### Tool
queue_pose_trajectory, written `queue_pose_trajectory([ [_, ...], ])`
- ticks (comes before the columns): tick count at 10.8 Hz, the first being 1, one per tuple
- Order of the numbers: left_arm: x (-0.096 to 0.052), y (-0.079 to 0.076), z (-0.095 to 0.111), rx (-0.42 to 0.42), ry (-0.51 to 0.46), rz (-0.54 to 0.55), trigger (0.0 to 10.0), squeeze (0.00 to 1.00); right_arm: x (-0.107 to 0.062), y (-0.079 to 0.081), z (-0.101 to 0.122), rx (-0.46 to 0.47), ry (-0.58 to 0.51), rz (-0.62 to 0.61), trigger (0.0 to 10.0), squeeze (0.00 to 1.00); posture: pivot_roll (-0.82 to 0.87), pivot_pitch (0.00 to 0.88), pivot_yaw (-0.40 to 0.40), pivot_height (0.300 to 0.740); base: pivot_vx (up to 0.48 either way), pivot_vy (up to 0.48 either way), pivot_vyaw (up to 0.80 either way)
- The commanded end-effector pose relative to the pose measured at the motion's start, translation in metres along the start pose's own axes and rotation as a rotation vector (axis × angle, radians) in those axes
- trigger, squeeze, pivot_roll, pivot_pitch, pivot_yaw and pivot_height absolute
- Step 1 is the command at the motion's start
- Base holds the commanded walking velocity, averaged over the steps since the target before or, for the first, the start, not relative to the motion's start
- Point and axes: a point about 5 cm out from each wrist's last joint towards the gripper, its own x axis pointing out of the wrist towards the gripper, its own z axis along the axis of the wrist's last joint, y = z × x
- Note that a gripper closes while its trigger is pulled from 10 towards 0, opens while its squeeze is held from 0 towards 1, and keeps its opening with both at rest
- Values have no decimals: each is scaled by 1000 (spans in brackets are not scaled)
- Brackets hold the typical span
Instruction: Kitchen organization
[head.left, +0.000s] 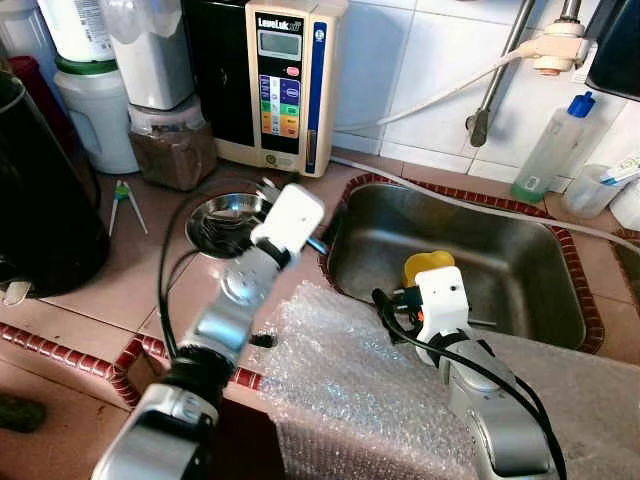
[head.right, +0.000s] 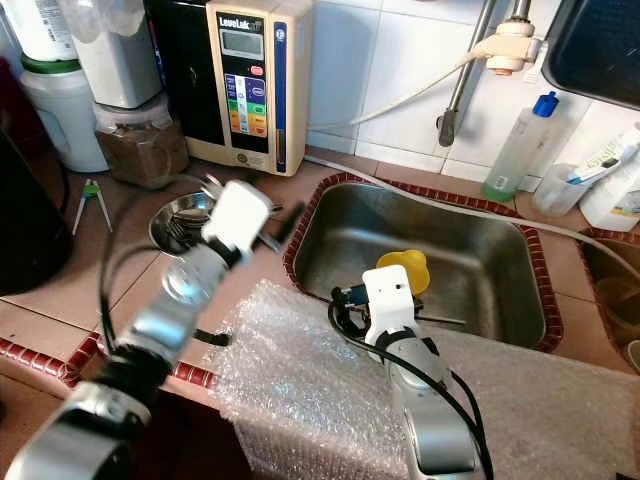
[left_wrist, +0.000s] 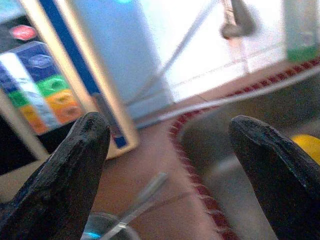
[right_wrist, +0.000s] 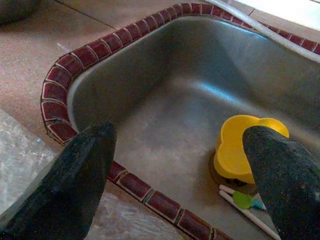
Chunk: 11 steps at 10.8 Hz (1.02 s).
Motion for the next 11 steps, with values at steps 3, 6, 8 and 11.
queue_pose_trajectory([
  [3, -1, -20, -10, -5, 64, -85, 10000, 0, -2, -19, 8, -165, -54, -147, 10000, 0, 124, 0, -51, 740, 0, 0, 0],
  [6, -3, -22, -14, -27, 83, -81, 10000, 0, -9, -29, 50, -130, -327, -187, 10000, 0, 120, 0, -48, 740, 0, 0, 0],
  [8, -1, -24, -15, -22, 94, -92, 10000, 0, -12, -7, 54, -22, -336, -11, 10000, 0, 117, 0, -48, 740, 0, 0, 0],
  [11, 6, -33, -17, -58, 116, -109, 10000, 0, -33, 22, 46, 12, -273, 284, 10000, 0, 85, 0, -43, 740, 0, 0, 0],
])
